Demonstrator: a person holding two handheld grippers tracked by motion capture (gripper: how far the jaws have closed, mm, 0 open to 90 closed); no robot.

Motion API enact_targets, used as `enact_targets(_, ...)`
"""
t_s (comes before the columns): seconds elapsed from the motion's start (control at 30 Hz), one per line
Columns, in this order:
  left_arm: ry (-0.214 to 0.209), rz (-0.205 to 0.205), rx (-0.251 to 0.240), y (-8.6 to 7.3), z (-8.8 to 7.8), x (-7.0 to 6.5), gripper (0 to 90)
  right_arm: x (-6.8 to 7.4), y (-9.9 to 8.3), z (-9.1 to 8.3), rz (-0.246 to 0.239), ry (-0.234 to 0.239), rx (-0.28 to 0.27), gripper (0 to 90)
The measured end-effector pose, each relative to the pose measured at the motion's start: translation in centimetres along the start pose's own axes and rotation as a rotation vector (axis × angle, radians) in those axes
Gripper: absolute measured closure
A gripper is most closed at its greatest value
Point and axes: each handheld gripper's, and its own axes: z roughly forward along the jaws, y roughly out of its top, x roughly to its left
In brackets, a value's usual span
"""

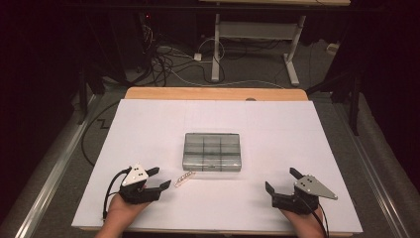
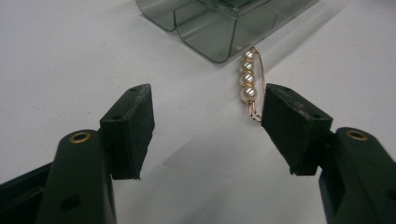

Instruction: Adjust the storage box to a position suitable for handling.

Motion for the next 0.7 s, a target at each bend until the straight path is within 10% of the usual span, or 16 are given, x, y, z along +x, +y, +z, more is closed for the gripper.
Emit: enact_targets(0.7, -0.091, 0.024, 0.095, 2.5, 2.9, -1.4, 57.1, 0.1, 0.1, 0.1, -0.017, 0.014, 0.016, 7.7)
